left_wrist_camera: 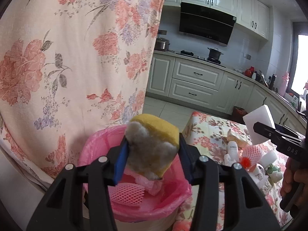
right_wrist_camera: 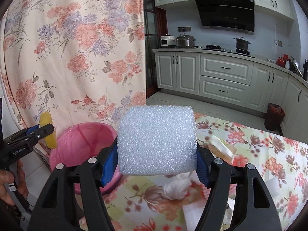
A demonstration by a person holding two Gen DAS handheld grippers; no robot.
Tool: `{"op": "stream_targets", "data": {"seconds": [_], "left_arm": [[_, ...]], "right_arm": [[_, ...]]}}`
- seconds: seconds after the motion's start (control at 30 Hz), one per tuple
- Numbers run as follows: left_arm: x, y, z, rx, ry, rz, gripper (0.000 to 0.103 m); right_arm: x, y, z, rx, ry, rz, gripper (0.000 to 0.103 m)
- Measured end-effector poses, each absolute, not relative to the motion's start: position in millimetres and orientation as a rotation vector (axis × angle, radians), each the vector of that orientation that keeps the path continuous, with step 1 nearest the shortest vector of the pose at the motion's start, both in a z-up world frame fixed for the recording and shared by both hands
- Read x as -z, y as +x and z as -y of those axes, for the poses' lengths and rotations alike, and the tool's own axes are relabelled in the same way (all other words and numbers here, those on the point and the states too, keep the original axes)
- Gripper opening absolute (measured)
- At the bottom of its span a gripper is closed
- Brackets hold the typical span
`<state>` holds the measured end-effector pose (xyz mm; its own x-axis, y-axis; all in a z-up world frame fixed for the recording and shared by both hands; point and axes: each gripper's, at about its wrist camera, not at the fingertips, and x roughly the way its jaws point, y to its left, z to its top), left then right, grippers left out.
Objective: Collect trash
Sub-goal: 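Grasp yellow sponge with left tool while right grasps foam block, carry to bin, then open both tools over the pink bin to drop sponge and foam block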
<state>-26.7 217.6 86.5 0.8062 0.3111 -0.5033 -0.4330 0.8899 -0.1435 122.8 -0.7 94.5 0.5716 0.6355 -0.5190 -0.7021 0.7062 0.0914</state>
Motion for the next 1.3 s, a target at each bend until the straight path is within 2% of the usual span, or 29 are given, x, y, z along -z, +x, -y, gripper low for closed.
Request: {"op": "stream_targets", "data": {"seconds": [0.43,0.73,0.8,0.87,0.97,1.3], "left_arm": [[-76.4,-46.7,-262.1,-0.490,-0.326,-0.487,0.049],[-75.9,-54.4,-280.3,-0.520,-0.344,-0.479,0.053],[-76.7,-53.2,-282.0,-0.521,-0.347,-0.477,0.053],[-76.2,-53.2,-282.3,-0.523,-0.345,-0.479,0.054],[-75.0,-53.1,-282.4,-0.526,-0.351,-0.477,0.065],[-71.4,-52.7,-267.5,-0.514,-0.348,-0.478,0.072]], "right_arm": [[-83.6,98.7,-117.3,-0.991,-0.199,-0.576,0.066],[-75.3,94.9,-145.4,-1.023,-0.225,-0.582,0.067],[-73.7,96.3,-148.8,-1.028,-0.224,-0.591,0.068],[-73.3,96.9,-149.3,-1.026,-0.225,-0.585,0.075],[-72.4,97.3,-147.2,-1.013,-0.230,-0.574,0.082],[-67.3,103.4,-114.3,-0.936,-0.225,-0.567,0.083]]}}
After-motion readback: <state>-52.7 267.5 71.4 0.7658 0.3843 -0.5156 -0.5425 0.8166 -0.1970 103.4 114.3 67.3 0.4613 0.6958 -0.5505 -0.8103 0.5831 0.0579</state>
